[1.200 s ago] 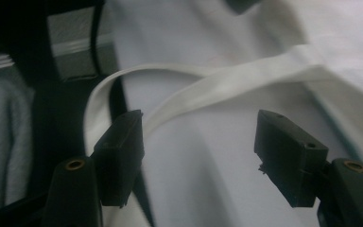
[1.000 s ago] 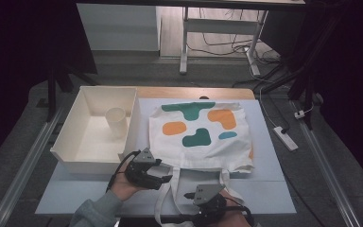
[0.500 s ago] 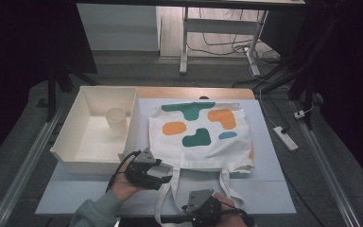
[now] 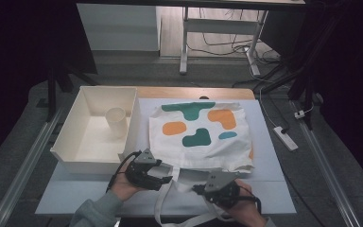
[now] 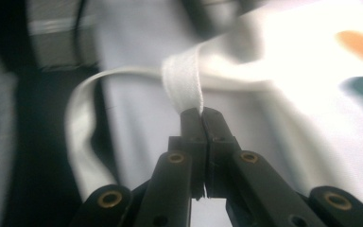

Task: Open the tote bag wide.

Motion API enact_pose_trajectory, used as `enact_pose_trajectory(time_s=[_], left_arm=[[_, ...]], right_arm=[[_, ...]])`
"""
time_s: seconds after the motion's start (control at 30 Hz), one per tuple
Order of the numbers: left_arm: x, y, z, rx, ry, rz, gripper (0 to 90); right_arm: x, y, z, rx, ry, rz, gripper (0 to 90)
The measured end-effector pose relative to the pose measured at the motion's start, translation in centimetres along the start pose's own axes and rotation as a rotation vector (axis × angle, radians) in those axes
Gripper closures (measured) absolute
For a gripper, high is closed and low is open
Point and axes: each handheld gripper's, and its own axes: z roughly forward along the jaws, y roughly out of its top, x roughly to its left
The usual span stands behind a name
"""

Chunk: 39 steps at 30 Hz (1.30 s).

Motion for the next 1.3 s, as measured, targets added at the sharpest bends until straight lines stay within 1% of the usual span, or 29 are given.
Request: enact_pose_trajectory(time_s=[0.1, 0.2, 0.33, 0.37, 0.4, 0.5, 0.53, 0.57, 0.67, 0.77, 0.9, 0.97, 1.0, 1.03, 1.07, 1.1, 1.27, 1.3], left_arm=[[0.0, 0.0, 0.1, 0.004, 0.0, 0.005, 25.5], [0.0, 0.0, 0.2, 0.008, 0.0, 0.006, 25.4], [-0.1, 0.0, 0.4, 0.009, 0.001, 0.006, 25.4], [-0.1, 0.0, 0.5, 0.011, 0.001, 0.007, 25.4], [-0.1, 0.0, 0.5, 0.014, 0.002, 0.011, 25.4], [-0.1, 0.1, 0.7, 0.018, 0.002, 0.015, 25.4], [-0.1, 0.1, 0.7, 0.017, 0.003, 0.011, 25.4], [-0.1, 0.1, 0.8, 0.017, 0.003, 0.009, 25.4], [-0.1, 0.1, 1.0, 0.021, 0.004, 0.007, 25.5], [-0.2, 0.1, 1.3, 0.026, 0.005, 0.007, 25.5], [-0.2, 0.3, 1.7, 0.028, 0.006, -0.002, 25.6], [-0.2, 0.3, 1.9, 0.033, 0.01, -0.008, 25.6], [-0.2, 0.4, 1.9, 0.036, 0.013, -0.011, 25.6], [-0.1, 0.5, 2.0, 0.032, 0.016, -0.02, 25.6], [-0.1, 0.5, 1.9, 0.026, 0.018, -0.032, 26.0], [0.0, 0.6, 1.9, 0.021, 0.018, -0.04, 26.1], [0.2, 0.7, 2.1, 0.023, 0.036, -0.043, 26.0], [0.3, 0.7, 2.1, 0.026, 0.038, -0.038, 26.0]], right_arm=[[-2.3, 0.5, -1.0, -0.026, -0.066, 0.023, 88.2], [-4.6, 1.0, -1.6, -0.045, -0.131, 0.037, 88.3], [-7.2, 1.4, -1.8, -0.076, -0.19, 0.062, 88.2], [-7.2, 1.4, -1.8, -0.076, -0.19, 0.062, 88.2], [-8.4, 1.6, -1.6, -0.084, -0.216, 0.071, 88.2], [-10.1, 1.5, -0.9, -0.08, -0.238, 0.087, 88.2], [-10.1, 1.5, -0.9, -0.08, -0.238, 0.087, 88.2], [-11.2, 1.3, -0.4, -0.08, -0.248, 0.112, 88.2], [-13.0, 0.9, 0.5, -0.075, -0.264, 0.144, 88.2], [-14.5, 0.5, 1.4, -0.065, -0.281, 0.167, 88.1], [-16.5, 0.1, 2.3, -0.072, -0.288, 0.198, 88.1], [-17.4, 0.0, 2.7, -0.068, -0.296, 0.205, 88.1], [-17.7, -0.1, 2.8, -0.074, -0.297, 0.217, 88.0], [-17.7, -0.1, 2.8, -0.074, -0.297, 0.217, 88.0], [-18.4, -0.3, 3.2, -0.076, -0.297, 0.228, 88.0], [-18.6, -0.4, 3.4, -0.069, -0.299, 0.226, 88.0], [-19.3, -1.5, 4.6, -0.014, -0.294, 0.246, 87.6], [-19.3, -1.5, 4.6, -0.014, -0.294, 0.246, 87.6]])
